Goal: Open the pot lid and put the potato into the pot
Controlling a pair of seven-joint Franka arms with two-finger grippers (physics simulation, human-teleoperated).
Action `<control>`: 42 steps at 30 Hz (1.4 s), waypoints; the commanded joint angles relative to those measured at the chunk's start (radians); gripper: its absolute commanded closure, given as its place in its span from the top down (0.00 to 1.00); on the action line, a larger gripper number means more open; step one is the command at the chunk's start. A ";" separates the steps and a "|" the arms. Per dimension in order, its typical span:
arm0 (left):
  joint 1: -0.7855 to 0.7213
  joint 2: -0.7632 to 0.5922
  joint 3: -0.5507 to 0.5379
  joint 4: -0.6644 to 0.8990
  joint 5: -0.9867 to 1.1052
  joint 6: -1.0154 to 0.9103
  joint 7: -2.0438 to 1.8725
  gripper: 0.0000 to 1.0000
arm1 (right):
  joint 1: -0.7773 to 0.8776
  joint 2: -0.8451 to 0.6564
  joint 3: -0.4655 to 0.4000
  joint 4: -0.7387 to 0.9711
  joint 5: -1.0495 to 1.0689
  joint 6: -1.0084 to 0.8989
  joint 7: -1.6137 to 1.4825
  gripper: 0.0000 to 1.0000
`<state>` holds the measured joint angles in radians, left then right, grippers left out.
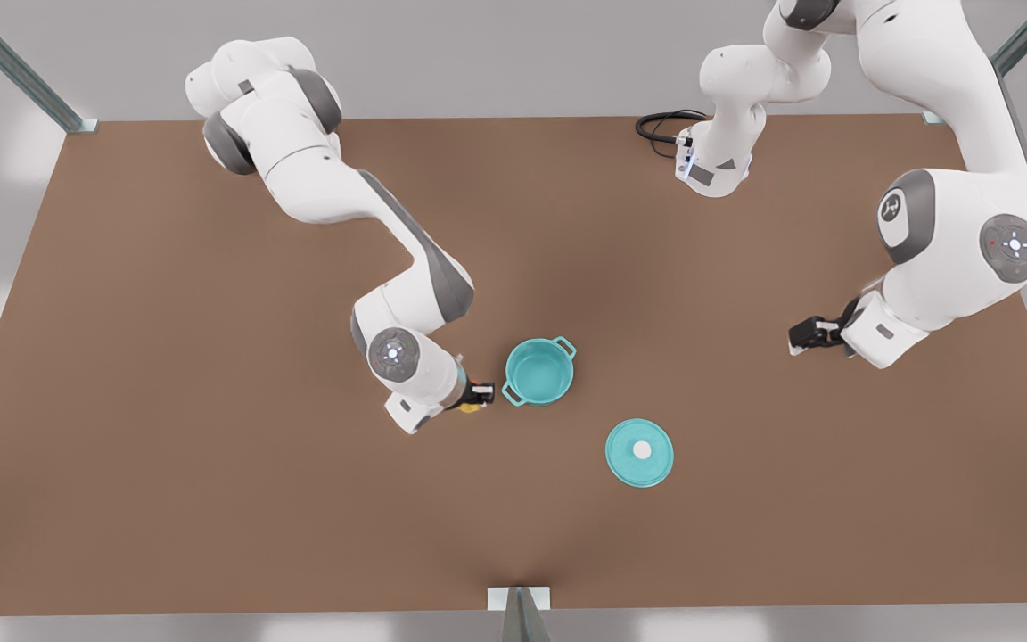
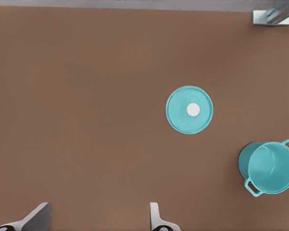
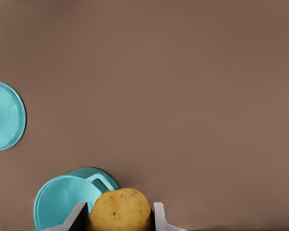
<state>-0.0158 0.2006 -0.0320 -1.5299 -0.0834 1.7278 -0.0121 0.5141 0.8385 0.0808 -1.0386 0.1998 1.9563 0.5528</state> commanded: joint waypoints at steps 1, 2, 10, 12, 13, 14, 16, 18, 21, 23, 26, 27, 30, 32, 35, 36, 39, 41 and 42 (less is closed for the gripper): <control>0.000 -0.003 0.000 0.001 -0.003 0.029 0.021 1.00 | 0.035 0.011 0.000 0.002 0.066 0.154 0.544 0.48; 0.000 -0.003 0.000 0.001 -0.004 0.027 0.021 1.00 | 0.049 0.025 0.002 0.002 0.110 0.213 0.556 0.48; 0.002 -0.009 0.006 0.001 -0.002 0.022 0.023 1.00 | 0.155 0.082 0.011 0.023 0.121 0.357 0.619 0.48; 0.002 -0.010 0.006 0.001 -0.001 0.021 0.023 1.00 | 0.155 0.082 0.013 0.006 0.124 0.360 0.615 0.48; 0.002 -0.010 0.006 0.001 -0.001 0.021 0.023 1.00 | 0.155 0.082 0.013 -0.011 0.119 0.362 0.610 0.48; 0.002 -0.010 0.008 0.001 -0.001 0.021 0.023 1.00 | 0.156 0.082 0.013 -0.026 0.116 0.362 0.610 0.48; 0.002 -0.010 0.008 0.001 -0.001 0.016 0.023 1.00 | 0.158 0.082 0.013 -0.072 0.110 0.401 0.607 0.48; 0.002 -0.010 0.008 0.001 -0.001 0.016 0.023 1.00 | 0.172 0.082 0.013 -0.095 0.110 0.429 0.605 0.48; 0.002 -0.012 0.006 0.001 0.001 0.013 0.023 1.00 | 0.178 0.094 0.011 -0.098 0.092 0.444 0.605 0.48; 0.002 -0.012 0.008 0.001 0.001 0.013 0.023 1.00 | 0.178 0.110 0.011 -0.098 0.090 0.460 0.604 0.48; 0.000 -0.013 0.009 0.001 0.001 0.001 0.023 1.00 | 0.195 0.119 0.010 -0.098 0.090 0.463 0.604 0.48; 0.000 -0.013 0.009 0.001 0.001 -0.001 0.023 1.00 | 0.195 0.117 0.010 -0.098 0.090 0.463 0.604 0.48; 0.002 -0.015 0.015 0.005 -0.003 -0.008 0.023 1.00 | 0.188 0.106 0.008 -0.123 0.089 0.452 0.578 1.00; 0.002 -0.016 0.015 0.005 -0.003 -0.011 0.023 1.00 | 0.182 0.059 0.008 -0.193 0.087 0.452 0.556 1.00; 0.002 -0.016 0.015 0.005 -0.001 -0.031 0.023 1.00 | 0.146 -0.081 -0.003 -0.302 0.089 0.359 0.486 1.00; 0.002 -0.016 0.015 0.005 0.001 -0.031 0.023 1.00 | 0.138 -0.142 -0.061 -0.316 0.089 0.228 0.418 1.00; 0.002 -0.016 0.015 0.005 0.001 -0.031 0.023 1.00 | 0.064 -0.274 -0.335 -0.331 0.090 -0.191 -0.006 1.00; 0.002 -0.016 0.015 0.005 0.001 -0.031 0.023 1.00 | 0.064 -0.358 -0.552 -0.426 0.090 -0.254 -0.332 1.00; 0.002 -0.016 0.015 0.005 0.001 -0.031 0.023 1.00 | 0.064 -0.381 -0.611 -0.469 0.089 -0.252 -0.428 1.00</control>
<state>-0.0138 0.1850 -0.0167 -1.5253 -0.0837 1.7024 0.0093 0.5771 0.4798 -0.4784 -1.4833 0.2890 1.9666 0.8518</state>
